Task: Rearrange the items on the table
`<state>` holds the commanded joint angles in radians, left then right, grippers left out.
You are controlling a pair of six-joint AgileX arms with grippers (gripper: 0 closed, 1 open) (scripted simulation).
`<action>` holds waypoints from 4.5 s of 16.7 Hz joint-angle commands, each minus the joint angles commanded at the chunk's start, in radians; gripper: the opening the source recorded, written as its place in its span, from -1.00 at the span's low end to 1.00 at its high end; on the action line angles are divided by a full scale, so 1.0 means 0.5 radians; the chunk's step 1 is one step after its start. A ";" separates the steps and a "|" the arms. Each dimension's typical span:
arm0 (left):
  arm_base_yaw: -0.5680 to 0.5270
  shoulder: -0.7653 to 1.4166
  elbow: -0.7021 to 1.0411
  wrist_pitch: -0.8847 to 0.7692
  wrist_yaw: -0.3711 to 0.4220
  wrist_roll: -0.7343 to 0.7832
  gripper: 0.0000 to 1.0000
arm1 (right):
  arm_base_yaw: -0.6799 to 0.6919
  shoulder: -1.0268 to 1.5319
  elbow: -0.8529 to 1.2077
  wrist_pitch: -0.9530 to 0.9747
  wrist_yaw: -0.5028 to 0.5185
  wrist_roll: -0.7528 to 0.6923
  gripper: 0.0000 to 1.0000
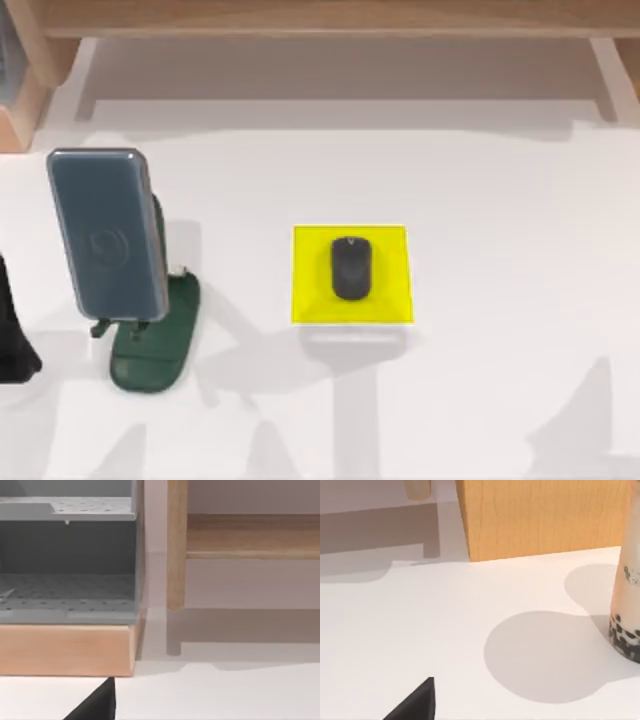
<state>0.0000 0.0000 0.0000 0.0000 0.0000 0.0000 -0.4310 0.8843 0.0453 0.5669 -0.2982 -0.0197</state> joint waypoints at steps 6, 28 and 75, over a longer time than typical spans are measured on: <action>0.000 0.000 0.000 0.000 0.000 0.000 1.00 | -0.402 1.299 0.302 0.855 -0.337 0.001 1.00; 0.000 0.000 0.000 0.000 0.000 0.000 1.00 | -0.475 2.716 1.229 2.054 -0.658 0.049 1.00; 0.000 0.000 0.000 0.000 0.000 0.000 1.00 | 0.387 2.348 1.260 1.665 -0.225 0.281 -1.00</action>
<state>0.0000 0.0000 0.0000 0.0000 0.0000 0.0000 -0.2373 2.0581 0.6755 1.3996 -0.4106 0.1210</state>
